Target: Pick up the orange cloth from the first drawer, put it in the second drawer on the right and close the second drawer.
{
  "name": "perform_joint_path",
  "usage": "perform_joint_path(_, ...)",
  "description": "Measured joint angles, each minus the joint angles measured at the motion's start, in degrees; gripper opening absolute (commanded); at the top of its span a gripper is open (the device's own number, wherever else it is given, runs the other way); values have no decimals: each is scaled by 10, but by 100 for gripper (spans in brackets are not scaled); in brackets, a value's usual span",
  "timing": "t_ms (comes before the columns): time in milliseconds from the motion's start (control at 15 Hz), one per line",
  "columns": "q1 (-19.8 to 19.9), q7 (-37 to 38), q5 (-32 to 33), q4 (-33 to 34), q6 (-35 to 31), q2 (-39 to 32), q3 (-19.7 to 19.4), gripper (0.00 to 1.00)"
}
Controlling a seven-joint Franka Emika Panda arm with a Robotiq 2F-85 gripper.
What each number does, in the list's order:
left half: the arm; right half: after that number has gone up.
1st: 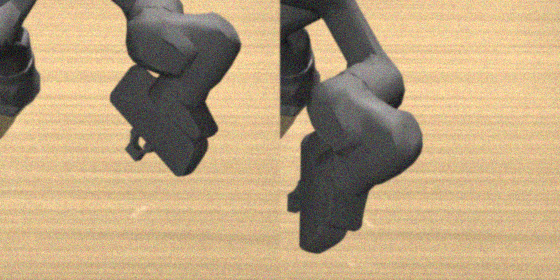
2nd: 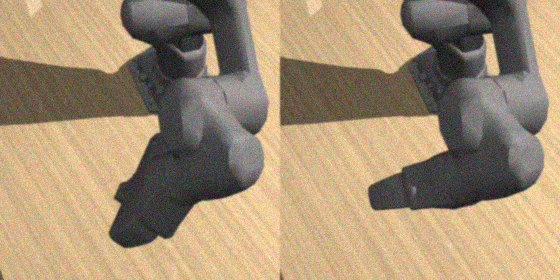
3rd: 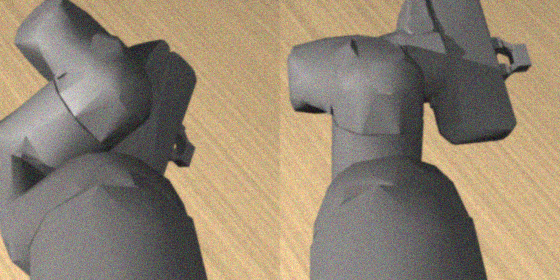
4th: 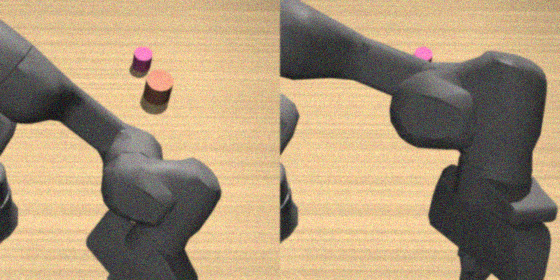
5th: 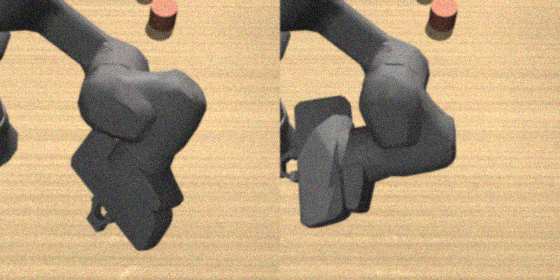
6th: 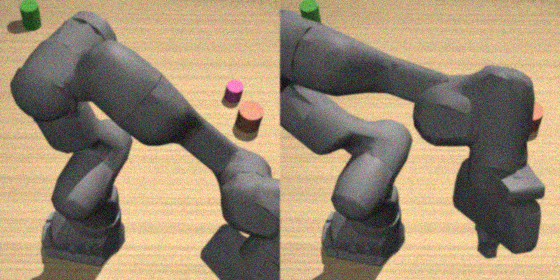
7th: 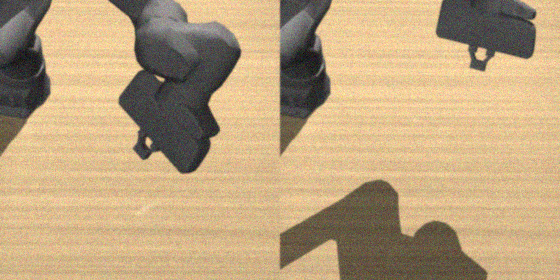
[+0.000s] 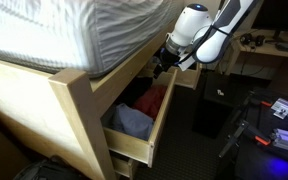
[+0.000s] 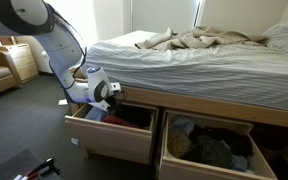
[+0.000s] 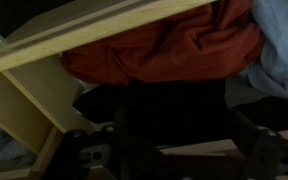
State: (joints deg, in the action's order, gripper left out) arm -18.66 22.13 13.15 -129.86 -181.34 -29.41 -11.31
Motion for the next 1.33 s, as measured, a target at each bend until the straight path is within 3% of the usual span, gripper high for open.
perform_joint_path(267, -3, -25, -29, 6, 5, -2, 5, 100)
perform_joint_path(533, 110, -148, -70, 8, 59, -14, 155, 100)
perform_joint_path(667, 143, -188, -78, 18, 105, -30, 189, 100)
perform_joint_path(933, 146, -198, -79, 29, 109, -42, 189, 100)
perform_joint_path(1267, 46, -160, -78, 47, 47, -80, 81, 100)
perform_joint_path(1333, 39, -158, -79, 53, 44, -92, 75, 100)
